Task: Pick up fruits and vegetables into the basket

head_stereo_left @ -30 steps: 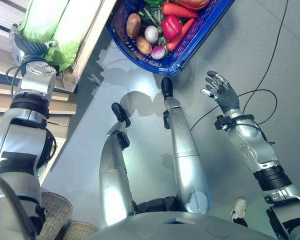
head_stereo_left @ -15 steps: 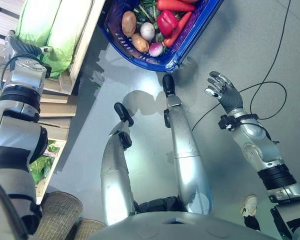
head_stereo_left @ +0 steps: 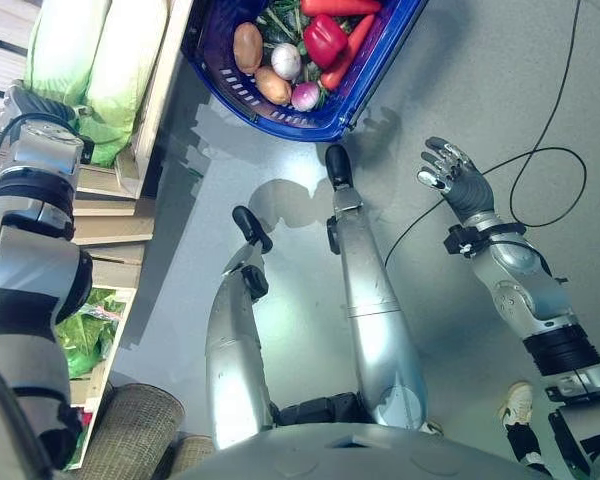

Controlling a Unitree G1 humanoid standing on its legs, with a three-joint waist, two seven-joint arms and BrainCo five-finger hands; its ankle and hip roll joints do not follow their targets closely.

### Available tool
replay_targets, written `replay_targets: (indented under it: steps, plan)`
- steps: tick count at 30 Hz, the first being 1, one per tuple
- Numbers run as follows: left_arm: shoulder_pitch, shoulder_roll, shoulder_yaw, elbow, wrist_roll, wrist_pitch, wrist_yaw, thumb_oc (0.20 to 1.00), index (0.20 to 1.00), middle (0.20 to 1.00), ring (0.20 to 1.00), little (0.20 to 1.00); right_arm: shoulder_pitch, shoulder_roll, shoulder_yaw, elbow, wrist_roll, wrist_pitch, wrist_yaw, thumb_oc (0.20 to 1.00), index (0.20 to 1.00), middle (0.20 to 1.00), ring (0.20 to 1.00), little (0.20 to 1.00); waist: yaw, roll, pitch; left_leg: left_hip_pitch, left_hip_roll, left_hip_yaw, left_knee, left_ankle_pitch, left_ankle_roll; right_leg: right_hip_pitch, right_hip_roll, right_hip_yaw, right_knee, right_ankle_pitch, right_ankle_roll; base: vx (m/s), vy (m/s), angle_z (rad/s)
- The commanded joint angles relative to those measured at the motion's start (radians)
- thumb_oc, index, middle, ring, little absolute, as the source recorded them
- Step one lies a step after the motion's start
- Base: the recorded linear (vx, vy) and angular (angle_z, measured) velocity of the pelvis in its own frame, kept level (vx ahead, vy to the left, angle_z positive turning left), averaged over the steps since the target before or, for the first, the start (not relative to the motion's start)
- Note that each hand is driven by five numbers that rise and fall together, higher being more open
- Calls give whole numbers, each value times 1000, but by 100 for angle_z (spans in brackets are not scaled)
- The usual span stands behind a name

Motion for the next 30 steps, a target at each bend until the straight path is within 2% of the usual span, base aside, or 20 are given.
replay_targets:
  steps: [1, 12, 20, 21, 23, 24, 30]
  plan:
    - [51, -19, 11, 51, -58, -28, -57, 200, 200, 200, 200, 200, 18, -5, 16, -5, 49, -32, 15, 1000, 1000, 1000, 1000, 1000, -61, 16, -23, -91, -28, 9, 82, -25, 55, 37, 8, -1, -52, -32, 54, 5, 5, -4]
    - [111, -30, 67, 12, -128, -70, -53, 200, 200, 200, 200, 200, 42, -2, -5, -24, 46, -46, 20, 1000, 1000, 1000, 1000, 1000, -54, 11, -23, -71, -28, 4, 84, -31, 58, 61, 5, -6, -46, -45, 51, 1, 1, 0]
    - [217, -48, 157, -117, -207, -205, -71, 200, 200, 200, 200, 200, 90, 23, -41, -68, 6, -90, 21, 1000, 1000, 1000, 1000, 1000, -36, 8, -23, -8, -32, 2, 57, -32, 62, 132, -4, -27, -68, -50, 57, -23, -30, 4]
    - [261, -52, 184, -163, -219, -242, -81, 200, 200, 200, 200, 200, 107, 29, -57, -83, -6, -106, 21, 1000, 1000, 1000, 1000, 1000, -30, 9, -23, 14, -35, 1, 46, -32, 63, 153, -9, -34, -78, -50, 60, -29, -27, 6]
    - [297, -58, 205, -200, -229, -262, -81, 200, 200, 200, 200, 200, 119, 32, -69, -97, -18, -111, 22, 1000, 1000, 1000, 1000, 1000, -26, 12, -23, 30, -38, 0, 37, -31, 63, 172, -11, -38, -87, -50, 61, 0, 0, 0]
    - [356, -67, 237, -252, -233, -296, -90, 200, 200, 200, 200, 200, 139, 40, -93, -111, -34, -124, 30, 1000, 1000, 1000, 1000, 1000, -18, 15, -23, 58, -44, -1, 25, -30, 65, 202, -15, -46, -98, -50, 63, -27, -30, 0]
    - [540, -96, 338, -432, -200, -383, -74, 200, 200, 200, 200, 200, 191, 64, -152, -167, -89, -151, 51, 1000, 1000, 1000, 1000, 1000, 11, 22, -23, 134, -57, -9, -6, -28, 70, 299, -24, -73, -134, -53, 69, -30, -51, 4]
